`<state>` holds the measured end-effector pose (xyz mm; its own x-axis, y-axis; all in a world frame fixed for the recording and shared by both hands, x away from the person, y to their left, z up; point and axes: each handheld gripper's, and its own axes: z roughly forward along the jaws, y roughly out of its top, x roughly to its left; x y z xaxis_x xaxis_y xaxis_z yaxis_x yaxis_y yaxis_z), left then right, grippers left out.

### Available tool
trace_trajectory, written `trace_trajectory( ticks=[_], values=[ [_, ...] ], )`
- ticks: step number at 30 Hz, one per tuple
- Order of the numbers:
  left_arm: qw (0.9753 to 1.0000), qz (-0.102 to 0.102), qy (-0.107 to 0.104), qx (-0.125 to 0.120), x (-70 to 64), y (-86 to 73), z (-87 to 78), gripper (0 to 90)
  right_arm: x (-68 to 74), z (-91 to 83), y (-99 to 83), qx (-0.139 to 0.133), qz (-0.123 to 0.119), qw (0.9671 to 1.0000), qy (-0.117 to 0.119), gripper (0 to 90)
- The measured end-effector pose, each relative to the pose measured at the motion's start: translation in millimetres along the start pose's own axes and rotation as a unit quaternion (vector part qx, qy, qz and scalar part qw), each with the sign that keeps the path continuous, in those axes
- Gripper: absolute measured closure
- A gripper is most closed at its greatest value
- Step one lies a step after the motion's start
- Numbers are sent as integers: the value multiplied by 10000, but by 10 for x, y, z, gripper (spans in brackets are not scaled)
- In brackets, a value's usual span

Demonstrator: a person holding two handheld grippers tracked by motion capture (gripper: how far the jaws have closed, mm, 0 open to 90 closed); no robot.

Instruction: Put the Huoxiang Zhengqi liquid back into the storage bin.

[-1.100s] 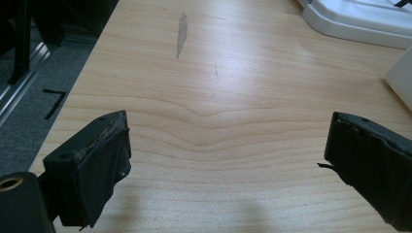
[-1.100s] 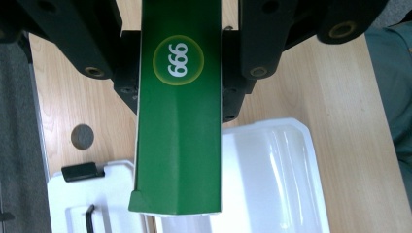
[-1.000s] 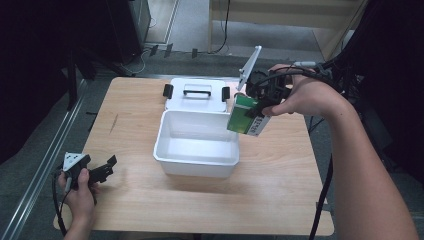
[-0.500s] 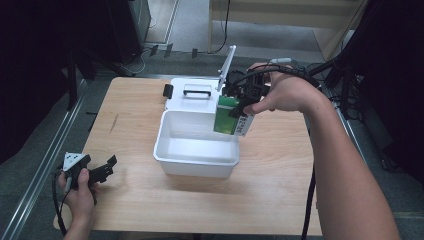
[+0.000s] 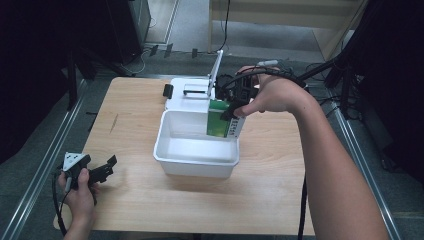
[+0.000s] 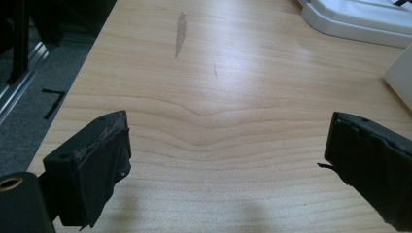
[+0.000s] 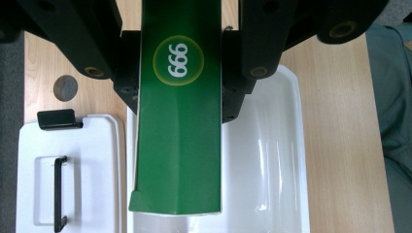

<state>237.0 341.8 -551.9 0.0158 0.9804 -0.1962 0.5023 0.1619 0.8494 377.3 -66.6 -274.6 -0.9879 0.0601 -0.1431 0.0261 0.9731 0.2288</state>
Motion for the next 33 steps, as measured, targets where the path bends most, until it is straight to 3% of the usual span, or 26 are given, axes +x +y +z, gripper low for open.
trace_trajectory(
  ticks=[2,13,14,21,33],
  values=[
    [10000,0,-3,-2,0,0,0,38,8,19,9,53,62,10000,19,642],
    [10000,-5,-1,-7,0,-1,1,38,-17,112,15,-80,-127,9998,156,641],
    [10000,9,1,8,2,0,-1,38,-1,116,13,-27,-43,9999,158,642],
    [10000,0,1,-1,-1,0,0,38,-23,196,-12,-24,-122,9997,209,641],
    [10000,1,0,3,0,1,1,38,-1,565,-56,117,-171,9991,361,641]
  ],
)
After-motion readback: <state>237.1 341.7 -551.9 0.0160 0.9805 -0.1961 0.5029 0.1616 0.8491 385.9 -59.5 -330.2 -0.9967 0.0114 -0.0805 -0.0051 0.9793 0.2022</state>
